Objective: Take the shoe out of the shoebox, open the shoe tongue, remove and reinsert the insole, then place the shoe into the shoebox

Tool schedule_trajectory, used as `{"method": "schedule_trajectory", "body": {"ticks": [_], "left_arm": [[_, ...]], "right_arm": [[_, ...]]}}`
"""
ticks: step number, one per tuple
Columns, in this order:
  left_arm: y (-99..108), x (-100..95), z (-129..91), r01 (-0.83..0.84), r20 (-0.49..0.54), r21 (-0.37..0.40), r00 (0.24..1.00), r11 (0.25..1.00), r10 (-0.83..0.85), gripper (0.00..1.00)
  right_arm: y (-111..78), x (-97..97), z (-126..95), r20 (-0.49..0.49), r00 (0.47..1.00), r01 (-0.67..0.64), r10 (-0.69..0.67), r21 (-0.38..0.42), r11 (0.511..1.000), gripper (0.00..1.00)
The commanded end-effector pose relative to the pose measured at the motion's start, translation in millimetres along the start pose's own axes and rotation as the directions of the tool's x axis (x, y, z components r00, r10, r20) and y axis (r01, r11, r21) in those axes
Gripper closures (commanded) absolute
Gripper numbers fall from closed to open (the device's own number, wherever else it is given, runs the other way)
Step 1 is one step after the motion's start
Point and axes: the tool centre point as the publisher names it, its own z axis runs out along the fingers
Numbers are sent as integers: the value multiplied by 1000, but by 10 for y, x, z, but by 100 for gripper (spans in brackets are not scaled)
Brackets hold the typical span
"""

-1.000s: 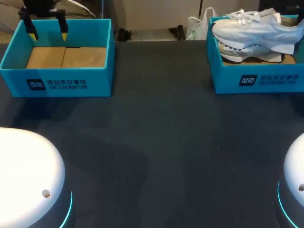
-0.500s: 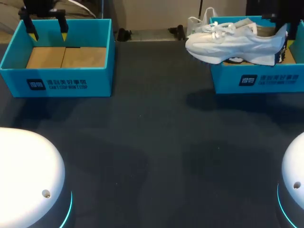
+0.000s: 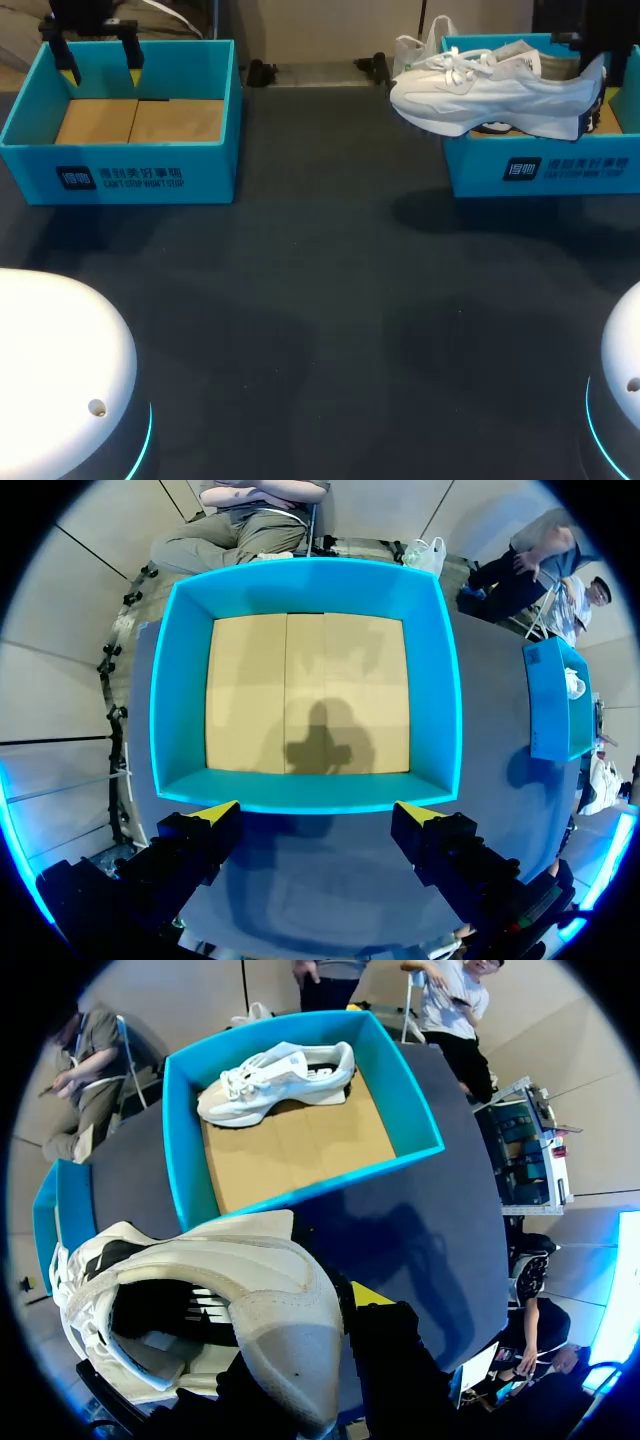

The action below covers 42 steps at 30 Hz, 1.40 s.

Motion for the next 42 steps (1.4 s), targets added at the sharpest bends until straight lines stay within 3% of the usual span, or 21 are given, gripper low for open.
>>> {"method": "schedule_trajectory", "body": {"ticks": [1,11,18,34,42], "left_arm": [[-1,0,-1,0,1,0,1000,1000,0,0],[-1,0,-1,0,1,0,1000,1000,0,0],[-1,0,-1,0,1,0,1000,1000,0,0],[-1,0,-1,0,1,0,1000,1000,0,0],[-1,0,-1,0,1,0,1000,1000,0,0]], "right_arm": [[-187,42,5,-1,1000,16,-16,-17,1000,100],[-1230,394,175,-72,997,9,-12,-46,999,100],[-1733,760,414,-28,1000,-5,5,-25,1000,100],[-1786,850,489,-19,1000,0,0,-13,1000,100],[-2299,1272,868,2,995,97,-97,-36,995,100]]}}
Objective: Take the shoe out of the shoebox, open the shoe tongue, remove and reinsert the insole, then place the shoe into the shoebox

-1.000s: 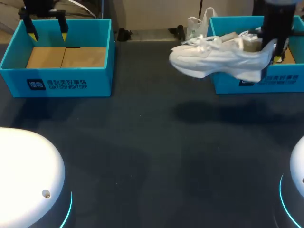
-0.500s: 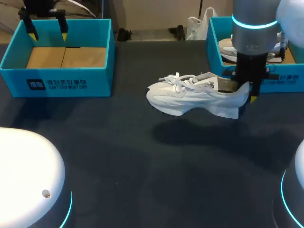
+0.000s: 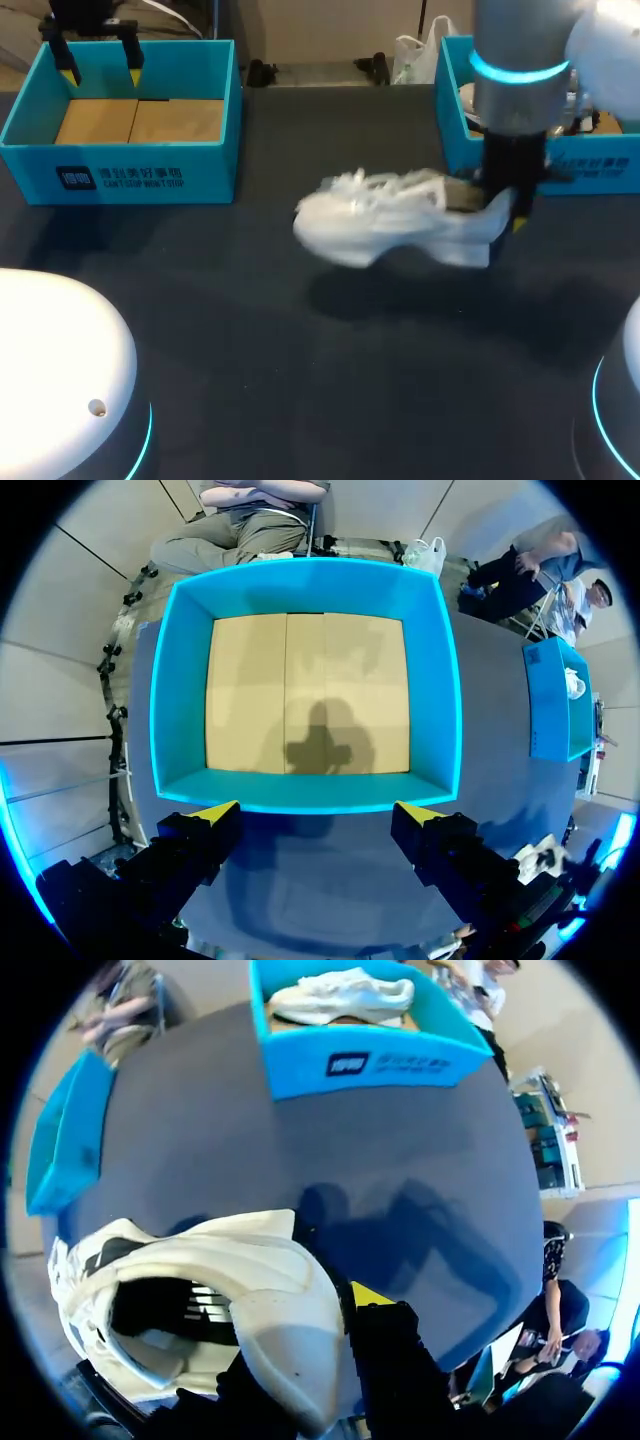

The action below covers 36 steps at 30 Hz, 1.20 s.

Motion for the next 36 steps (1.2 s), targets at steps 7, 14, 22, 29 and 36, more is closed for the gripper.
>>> {"method": "schedule_trajectory", "body": {"ticks": [7,14,22,29,36], "left_arm": [[0,-1,-1,0,0,0,1000,1000,0,0],[0,-1,-1,0,0,0,1000,1000,0,0],[0,-1,-1,0,0,0,1000,1000,0,0],[0,-1,-1,0,0,0,1000,1000,0,0],[0,-1,-1,0,0,0,1000,1000,0,0]], "right_arm": [[-418,463,356,26,999,40,-38,-48,998,100],[-470,596,547,84,995,59,-57,-21,998,100],[-414,715,729,93,993,68,-66,-26,997,100],[-391,782,769,93,993,80,-77,-32,996,100],[-397,808,794,104,990,96,-91,-42,995,100]]}}
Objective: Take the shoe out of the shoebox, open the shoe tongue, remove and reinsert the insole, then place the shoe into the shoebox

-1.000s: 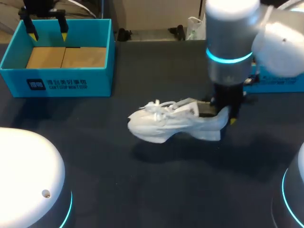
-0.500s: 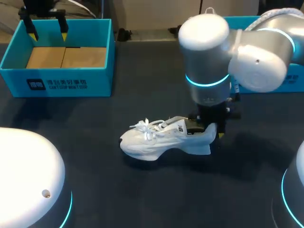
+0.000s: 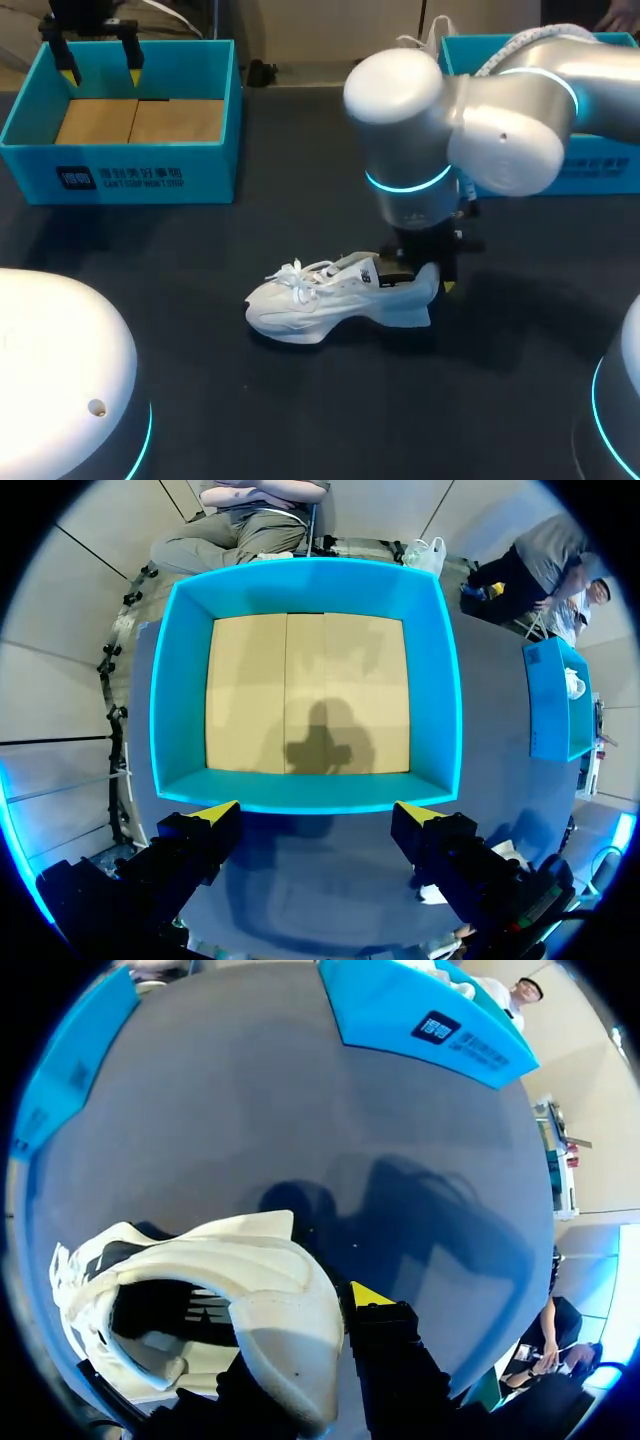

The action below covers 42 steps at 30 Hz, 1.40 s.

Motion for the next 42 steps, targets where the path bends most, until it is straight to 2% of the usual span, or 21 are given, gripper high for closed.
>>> {"method": "schedule_trajectory", "body": {"ticks": [1,18,40,41,42], "left_arm": [[-1,0,-1,0,1,0,1000,1000,0,0],[-1,0,-1,0,1,0,1000,1000,0,0],[-1,0,-1,0,1,0,1000,1000,0,0],[-1,0,-1,0,1,0,1000,1000,0,0],[-1,0,-1,0,1,0,1000,1000,0,0]], "right_arm": [[-22,44,0,9,1000,1,-1,1,1000,100],[-160,95,118,6,1000,-12,12,13,1000,100],[-218,152,323,-29,999,-33,34,38,999,100],[-220,155,323,-33,999,-32,34,39,999,96],[-223,161,315,-34,999,-32,33,39,999,83]]}}
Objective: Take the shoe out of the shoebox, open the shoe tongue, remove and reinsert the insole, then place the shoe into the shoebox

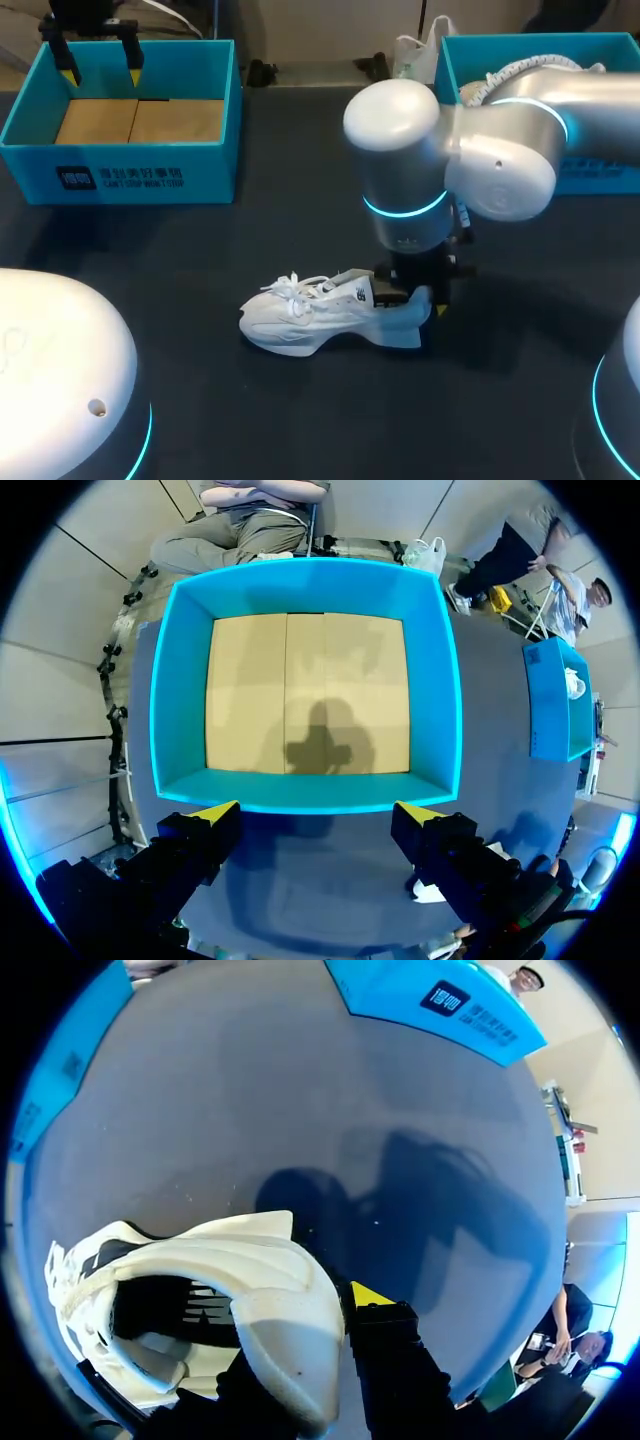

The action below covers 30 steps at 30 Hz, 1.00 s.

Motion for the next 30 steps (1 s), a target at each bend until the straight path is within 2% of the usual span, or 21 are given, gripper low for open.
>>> {"method": "schedule_trajectory", "body": {"ticks": [1,2,3,13,16,20,27,29,30], "left_arm": [[-1,0,-1,0,1,0,1000,1000,0,0],[-1,0,-1,0,1,0,1000,1000,0,0],[-1,0,-1,0,1,0,1000,1000,0,0],[-1,0,-1,0,1,0,1000,1000,0,0],[-1,0,-1,0,1,0,1000,1000,0,0],[-1,0,-1,0,1,0,1000,1000,0,0],[-1,0,-1,0,1,0,1000,1000,0,0],[-1,0,-1,0,1,0,1000,1000,0,0],[-1,0,-1,0,1,0,1000,1000,0,0]], "right_arm": [[-12,20,15,-13,1000,5,-5,-1,1000,63],[-13,20,6,-17,1000,6,-6,-1,1000,51],[-14,18,-11,-18,1000,6,-6,-2,1000,0],[-31,-53,-217,-76,997,15,-15,-8,1000,0],[-28,-103,-324,-113,993,18,-18,-8,1000,0],[9,-248,-486,-214,976,28,-25,11,1000,0],[119,-507,-666,-414,897,167,-154,-3,986,0],[144,-591,-707,-501,840,224,-208,-29,974,0],[149,-628,-724,-564,783,275,-263,-66,959,0]]}}
